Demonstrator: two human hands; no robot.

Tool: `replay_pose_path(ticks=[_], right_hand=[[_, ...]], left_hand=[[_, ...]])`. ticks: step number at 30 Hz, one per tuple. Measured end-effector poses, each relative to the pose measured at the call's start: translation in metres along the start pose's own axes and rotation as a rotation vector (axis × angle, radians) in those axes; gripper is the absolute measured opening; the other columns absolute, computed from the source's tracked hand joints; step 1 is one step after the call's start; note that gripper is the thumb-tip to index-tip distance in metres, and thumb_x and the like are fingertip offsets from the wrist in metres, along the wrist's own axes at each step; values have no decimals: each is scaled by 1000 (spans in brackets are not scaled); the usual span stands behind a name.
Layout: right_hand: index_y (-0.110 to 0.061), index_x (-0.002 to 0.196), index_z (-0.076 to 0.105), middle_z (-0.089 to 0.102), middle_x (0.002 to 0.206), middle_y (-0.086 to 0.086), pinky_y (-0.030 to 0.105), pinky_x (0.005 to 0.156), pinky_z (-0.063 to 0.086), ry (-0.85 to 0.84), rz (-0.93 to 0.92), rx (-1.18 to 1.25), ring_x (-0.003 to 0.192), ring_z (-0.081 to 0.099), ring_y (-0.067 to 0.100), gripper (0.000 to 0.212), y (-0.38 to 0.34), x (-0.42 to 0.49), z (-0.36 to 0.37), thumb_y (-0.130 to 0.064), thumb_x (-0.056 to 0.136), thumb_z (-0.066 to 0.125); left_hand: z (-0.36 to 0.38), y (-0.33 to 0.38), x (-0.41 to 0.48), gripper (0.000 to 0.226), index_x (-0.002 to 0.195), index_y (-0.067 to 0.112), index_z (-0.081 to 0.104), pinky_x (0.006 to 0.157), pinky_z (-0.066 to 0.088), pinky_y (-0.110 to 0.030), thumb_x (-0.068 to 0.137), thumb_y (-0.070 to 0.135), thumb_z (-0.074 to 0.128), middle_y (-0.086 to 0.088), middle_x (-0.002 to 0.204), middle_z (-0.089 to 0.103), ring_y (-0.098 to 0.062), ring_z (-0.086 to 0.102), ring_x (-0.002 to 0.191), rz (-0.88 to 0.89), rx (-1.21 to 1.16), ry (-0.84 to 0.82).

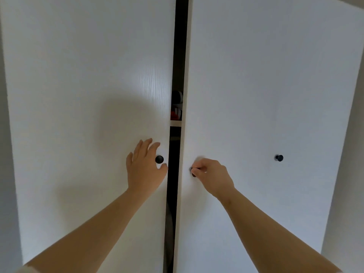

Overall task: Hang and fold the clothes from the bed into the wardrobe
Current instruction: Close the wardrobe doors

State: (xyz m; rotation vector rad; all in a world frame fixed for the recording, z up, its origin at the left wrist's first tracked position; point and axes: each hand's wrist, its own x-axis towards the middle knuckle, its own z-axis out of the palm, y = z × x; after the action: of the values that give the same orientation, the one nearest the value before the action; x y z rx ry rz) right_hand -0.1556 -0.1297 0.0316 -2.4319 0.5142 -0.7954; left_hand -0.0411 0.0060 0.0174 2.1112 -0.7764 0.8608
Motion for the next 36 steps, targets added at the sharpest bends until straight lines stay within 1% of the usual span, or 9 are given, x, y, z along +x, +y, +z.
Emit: replay_pose_path(ticks=[2,5,10,12,16,20,27,34,36], right_hand=[[-31,78,58,59,77,-16,30,74,43,15,5,-57,73,55,8,16,-3,12,9,-29,91,50],[-30,81,57,59,77,-14,30,76,36,33,29,-132,67,50,7,14,-7,29,24,-29,92,48],[-28,89,60,59,79,-10,30,75,27,75,49,-192,77,53,15,15,-11,54,43,-28,93,45],[-27,88,59,59,79,-9,31,74,27,90,54,-204,80,52,16,15,-12,62,48,-27,93,45],[-27,88,58,64,86,-6,31,74,27,105,53,-219,82,54,17,15,-12,76,57,-28,93,45],[-26,87,58,63,82,-6,31,75,27,103,40,-230,81,55,17,14,-12,86,63,-29,93,46],[-25,88,62,66,85,-8,31,76,26,100,48,-178,83,58,15,16,-12,92,62,-36,90,51],[-25,85,57,65,84,-6,32,73,27,134,46,-144,86,57,18,15,-6,88,73,-33,92,47],[-24,86,55,64,86,-6,31,73,27,134,52,-111,89,55,19,15,-5,86,75,-33,94,45]], left_hand=[[13,-12,10,79,147,21,17,114,1,-49,84,48,56,6,157,4,-17,-5,145,-8,167,-107],[31,-25,21,98,149,22,1,110,-4,-58,77,69,48,6,157,-11,-20,-16,143,45,319,-129],[54,-43,37,108,149,24,-3,106,-8,-65,70,73,51,3,155,-19,-23,-31,138,93,373,-125],[60,-47,38,108,150,23,2,104,-10,-66,68,71,53,2,156,-15,-23,-37,133,138,376,-103],[67,-51,36,109,146,16,29,102,5,-70,58,71,64,-6,155,20,-32,-3,140,187,381,-19],[73,-58,39,117,140,12,41,96,14,-74,44,70,74,-10,148,35,-39,21,137,225,453,86],[78,-63,42,119,140,13,40,97,8,-73,42,70,75,-11,148,36,-38,19,138,231,488,158],[74,-60,38,118,139,12,42,95,17,-75,41,69,76,-11,147,38,-43,29,135,222,500,65],[70,-59,38,121,141,13,39,97,15,-73,41,69,77,-10,149,34,-41,25,137,219,501,25]])
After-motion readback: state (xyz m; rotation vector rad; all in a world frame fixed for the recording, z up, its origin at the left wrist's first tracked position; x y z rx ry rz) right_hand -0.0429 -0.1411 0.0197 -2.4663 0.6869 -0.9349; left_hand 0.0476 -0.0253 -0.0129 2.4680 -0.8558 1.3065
